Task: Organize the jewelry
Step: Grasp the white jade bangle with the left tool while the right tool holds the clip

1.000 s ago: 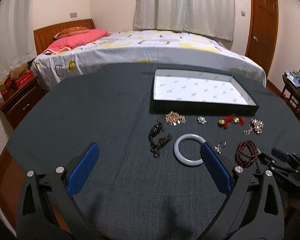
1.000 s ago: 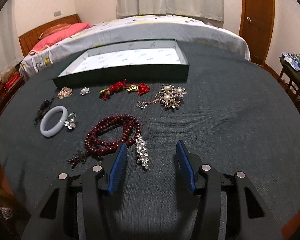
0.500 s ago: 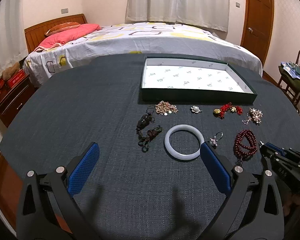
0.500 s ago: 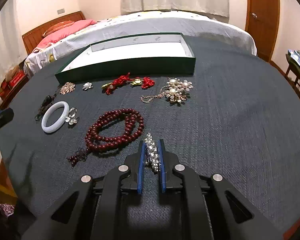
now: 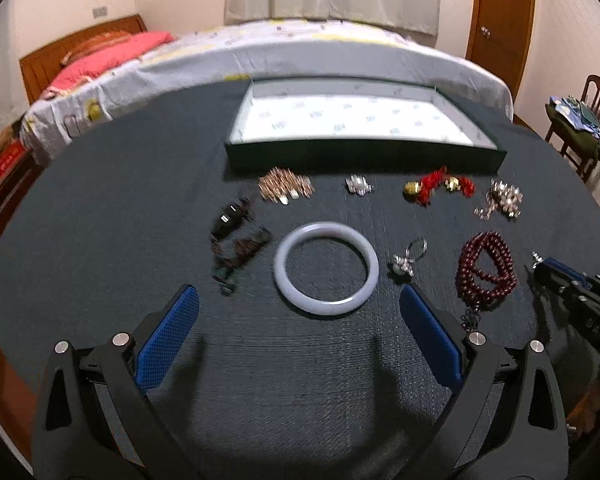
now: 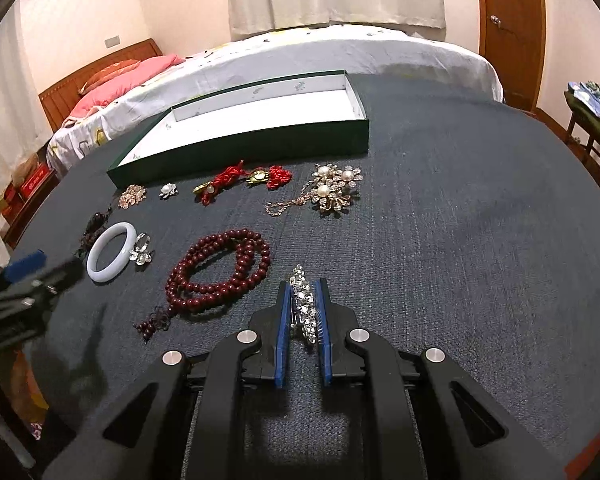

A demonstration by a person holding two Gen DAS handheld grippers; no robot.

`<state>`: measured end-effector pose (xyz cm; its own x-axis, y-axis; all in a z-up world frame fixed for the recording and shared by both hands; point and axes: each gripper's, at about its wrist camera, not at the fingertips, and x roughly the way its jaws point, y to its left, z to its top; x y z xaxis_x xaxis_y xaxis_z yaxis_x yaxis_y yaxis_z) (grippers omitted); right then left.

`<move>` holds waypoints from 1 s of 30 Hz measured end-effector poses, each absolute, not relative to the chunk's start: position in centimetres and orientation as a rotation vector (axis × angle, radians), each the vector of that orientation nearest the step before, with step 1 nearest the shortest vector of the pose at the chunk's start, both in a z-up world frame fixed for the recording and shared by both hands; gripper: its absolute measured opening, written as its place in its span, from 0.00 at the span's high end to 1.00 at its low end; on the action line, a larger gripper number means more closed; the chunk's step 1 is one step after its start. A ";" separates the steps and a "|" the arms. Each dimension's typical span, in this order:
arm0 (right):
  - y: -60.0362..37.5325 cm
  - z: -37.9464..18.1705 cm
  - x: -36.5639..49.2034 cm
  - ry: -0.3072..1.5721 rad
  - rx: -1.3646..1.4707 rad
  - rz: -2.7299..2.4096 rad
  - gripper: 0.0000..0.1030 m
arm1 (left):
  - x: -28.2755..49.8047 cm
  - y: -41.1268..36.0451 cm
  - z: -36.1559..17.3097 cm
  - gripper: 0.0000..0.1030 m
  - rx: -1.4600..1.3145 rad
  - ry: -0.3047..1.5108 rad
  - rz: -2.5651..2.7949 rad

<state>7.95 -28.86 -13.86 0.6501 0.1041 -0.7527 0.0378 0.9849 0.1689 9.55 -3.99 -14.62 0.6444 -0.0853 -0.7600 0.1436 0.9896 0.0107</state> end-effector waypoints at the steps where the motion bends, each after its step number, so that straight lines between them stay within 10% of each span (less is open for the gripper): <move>1: -28.9 -13.8 7.9 0.864 0.182 0.039 0.87 | 9.9 -4.1 -15.2 0.17 0.072 0.882 -0.134; 26: -30.2 -13.9 8.8 0.861 0.233 0.026 0.87 | 15.0 -5.3 -16.9 0.16 0.050 0.925 -0.111; 30: -30.5 -14.2 9.0 0.869 0.242 0.022 0.87 | 14.8 -5.6 -16.8 0.30 0.058 0.906 -0.135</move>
